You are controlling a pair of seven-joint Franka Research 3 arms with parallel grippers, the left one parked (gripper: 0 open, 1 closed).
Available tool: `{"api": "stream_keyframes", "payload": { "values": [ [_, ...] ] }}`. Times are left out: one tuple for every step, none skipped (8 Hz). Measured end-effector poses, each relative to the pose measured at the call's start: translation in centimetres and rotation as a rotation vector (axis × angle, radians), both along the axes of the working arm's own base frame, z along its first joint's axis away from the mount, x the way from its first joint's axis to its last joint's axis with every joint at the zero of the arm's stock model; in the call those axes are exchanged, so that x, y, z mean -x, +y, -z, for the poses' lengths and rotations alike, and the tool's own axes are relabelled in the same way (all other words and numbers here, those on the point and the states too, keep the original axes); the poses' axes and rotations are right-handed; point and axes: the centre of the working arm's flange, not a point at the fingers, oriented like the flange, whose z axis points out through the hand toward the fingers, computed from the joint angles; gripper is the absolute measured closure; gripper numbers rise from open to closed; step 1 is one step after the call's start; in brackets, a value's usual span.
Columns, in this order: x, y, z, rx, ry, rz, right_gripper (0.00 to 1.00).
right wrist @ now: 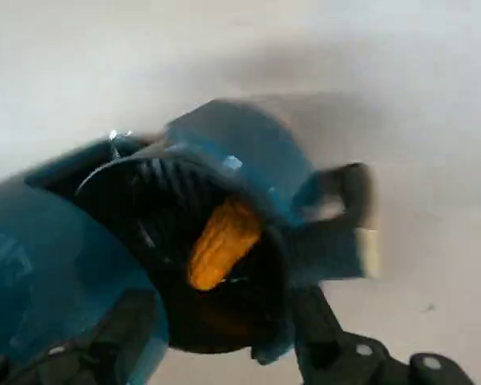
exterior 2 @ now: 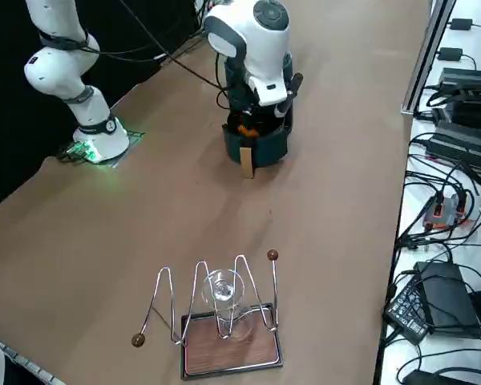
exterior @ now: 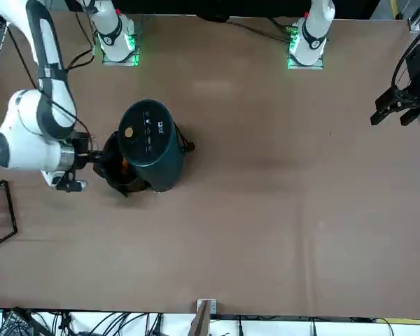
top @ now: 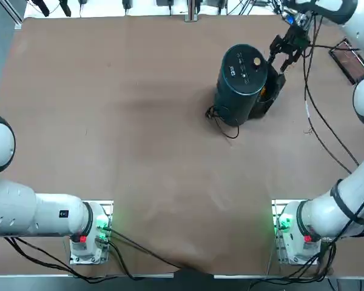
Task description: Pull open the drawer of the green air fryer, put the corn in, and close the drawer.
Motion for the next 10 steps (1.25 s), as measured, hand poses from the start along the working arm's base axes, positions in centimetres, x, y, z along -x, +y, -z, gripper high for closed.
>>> {"api": "stream_keyframes", "payload": {
  "values": [
    [0.0, -3.8, -0.5, 0.015, 0.020, 0.128, 0.01],
    [0.2, -7.4, -0.6, 0.007, 0.044, 0.270, 0.01],
    [0.6, -10.6, -0.4, -0.017, 0.072, 0.401, 0.01],
    [1.1, -13.2, 0.1, -0.028, 0.113, 0.525, 0.01],
    [1.5, -15.2, 1.0, -0.017, 0.165, 0.649, 0.01],
    [1.5, -15.8, 2.0, 0.006, 0.217, 0.765, 0.01],
    [1.3, -15.5, 3.0, 0.031, 0.262, 0.861, 0.01],
    [1.0, -15.0, 4.0, 0.031, 0.302, 0.926, 0.01],
    [0.9, -14.7, 5.0, -0.006, 0.340, 0.981, 0.01],
    [0.8, -14.5, 5.9, -0.041, 0.368, 1.030, 0.01]
  ]
}}
